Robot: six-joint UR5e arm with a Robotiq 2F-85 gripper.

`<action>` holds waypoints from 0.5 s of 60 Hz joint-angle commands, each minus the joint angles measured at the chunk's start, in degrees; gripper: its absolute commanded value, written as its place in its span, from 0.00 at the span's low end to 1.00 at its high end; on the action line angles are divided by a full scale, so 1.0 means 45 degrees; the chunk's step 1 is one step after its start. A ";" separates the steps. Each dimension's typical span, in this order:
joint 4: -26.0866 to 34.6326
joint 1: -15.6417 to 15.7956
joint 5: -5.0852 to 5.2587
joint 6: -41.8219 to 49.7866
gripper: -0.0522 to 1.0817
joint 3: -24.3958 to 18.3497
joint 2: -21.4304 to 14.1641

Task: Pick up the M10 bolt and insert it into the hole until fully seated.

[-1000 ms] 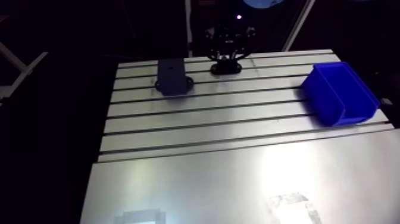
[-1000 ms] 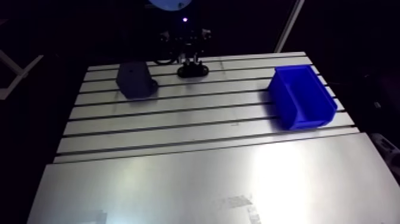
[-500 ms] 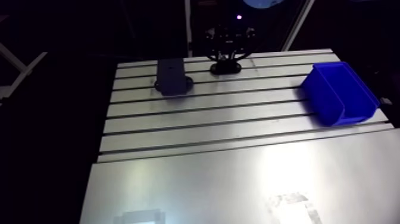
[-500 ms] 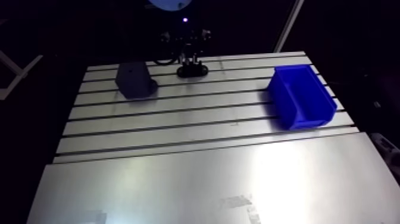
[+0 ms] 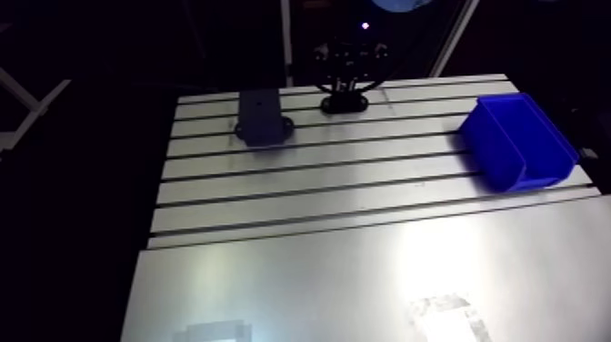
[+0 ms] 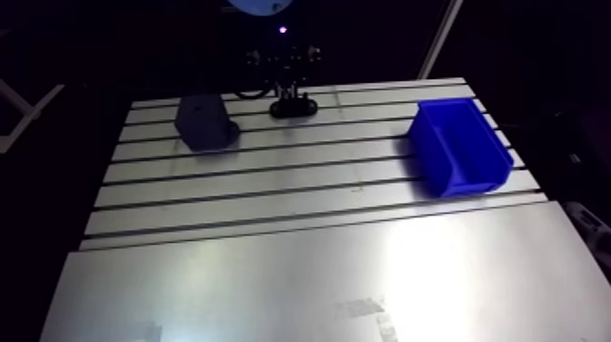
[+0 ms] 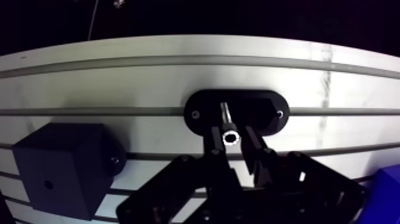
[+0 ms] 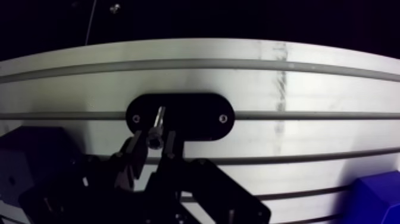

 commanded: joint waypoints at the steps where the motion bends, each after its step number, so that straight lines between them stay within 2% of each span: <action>1: 0.0007 0.0007 0.0004 -0.0002 0.68 0.0001 -0.0004; 20: 0.0007 0.0007 0.0023 -0.0055 0.71 0.0001 0.0013; 30: 0.0007 0.0062 0.0023 -0.0158 0.78 -0.0038 0.0032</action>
